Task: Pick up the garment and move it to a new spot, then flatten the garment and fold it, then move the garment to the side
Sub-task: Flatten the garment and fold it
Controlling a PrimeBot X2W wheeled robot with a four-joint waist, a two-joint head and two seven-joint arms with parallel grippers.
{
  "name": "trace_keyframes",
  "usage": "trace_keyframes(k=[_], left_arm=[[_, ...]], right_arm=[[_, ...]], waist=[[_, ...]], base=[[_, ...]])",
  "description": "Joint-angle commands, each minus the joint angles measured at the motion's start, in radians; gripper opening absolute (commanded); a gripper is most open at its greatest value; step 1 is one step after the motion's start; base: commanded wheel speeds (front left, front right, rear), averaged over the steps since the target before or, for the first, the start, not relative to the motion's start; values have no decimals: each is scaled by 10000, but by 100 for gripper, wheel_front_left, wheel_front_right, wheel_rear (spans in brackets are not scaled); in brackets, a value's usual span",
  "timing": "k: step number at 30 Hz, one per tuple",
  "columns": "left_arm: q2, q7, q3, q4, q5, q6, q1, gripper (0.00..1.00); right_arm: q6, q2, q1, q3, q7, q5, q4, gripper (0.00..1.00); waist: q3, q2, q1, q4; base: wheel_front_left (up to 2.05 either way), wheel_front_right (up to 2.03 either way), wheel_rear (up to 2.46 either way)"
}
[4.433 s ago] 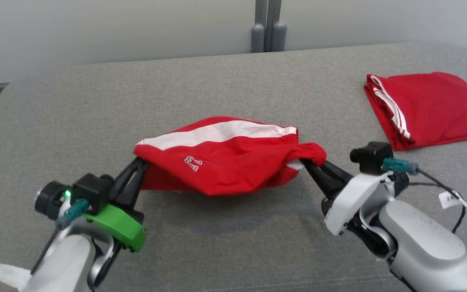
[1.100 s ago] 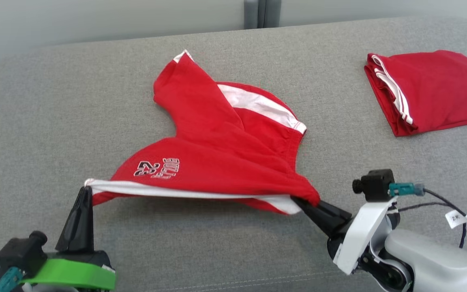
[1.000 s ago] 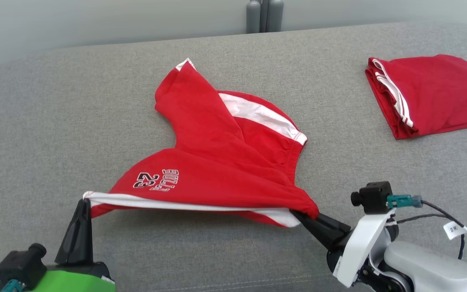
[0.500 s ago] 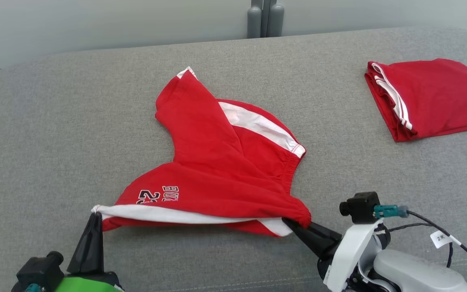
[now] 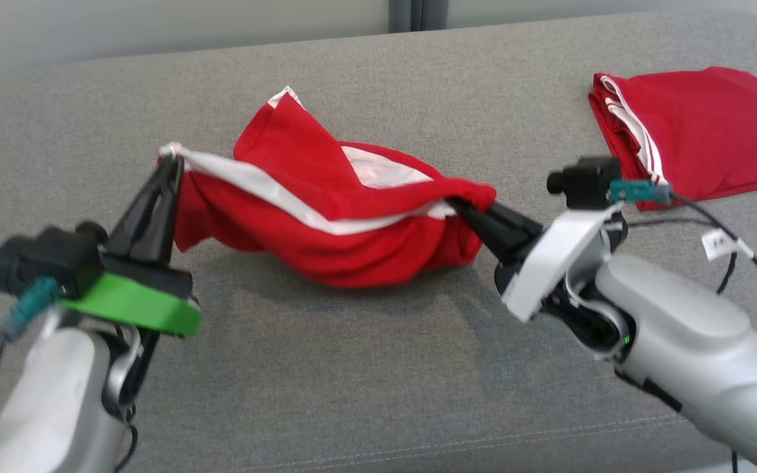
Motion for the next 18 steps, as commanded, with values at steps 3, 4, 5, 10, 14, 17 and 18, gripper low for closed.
trace_keyframes(k=[3, 4, 5, 10, 14, 17, 18], left_arm=[[573, 335, -373, 54, -480, -33, -1589, 0], [796, 449, -498, 81, -642, -35, -2146, 0], [957, 572, -677, 164, -849, -36, -2696, 0], [1742, 1251, -1880, 904, -2087, -38, -6274, 0], [1992, 1535, -2594, 1735, -2830, -27, -8692, 0], [1954, 1495, -2810, 2653, -3343, -27, -10188, 0], [1985, 1476, -2948, 2979, -3352, -27, -10636, 0]], right_arm=[[-1, 252, -1171, -332, 428, 96, 315, 0], [-1, 346, -1617, -453, 575, 130, 434, 0], [-1, 436, -2071, -559, 714, 171, 599, 0], [-1, 976, -4951, -1203, 1542, 644, 1857, 0], [-1, 1343, -6944, -1504, 1897, 630, 2921, 0], [-1, 1685, -8207, -1580, 2024, 550, 3823, 0], [-1, 1762, -8565, -1607, 2016, 501, 4180, 0]], waist=[[731, -1, 1, -214], [948, -1, 1, -241], [1142, -1, 1, -244], [2453, -1, 1, -215], [3242, -1, 1, -125], [3573, -1, 1, -127], [3607, -1, 1, -128]], base=[[0, 0, 0], [0, 0, 0], [0, 0, 0], [0, 0, 0], [0, 0, 0], [0, 0, 0], [0, 0, 0]])
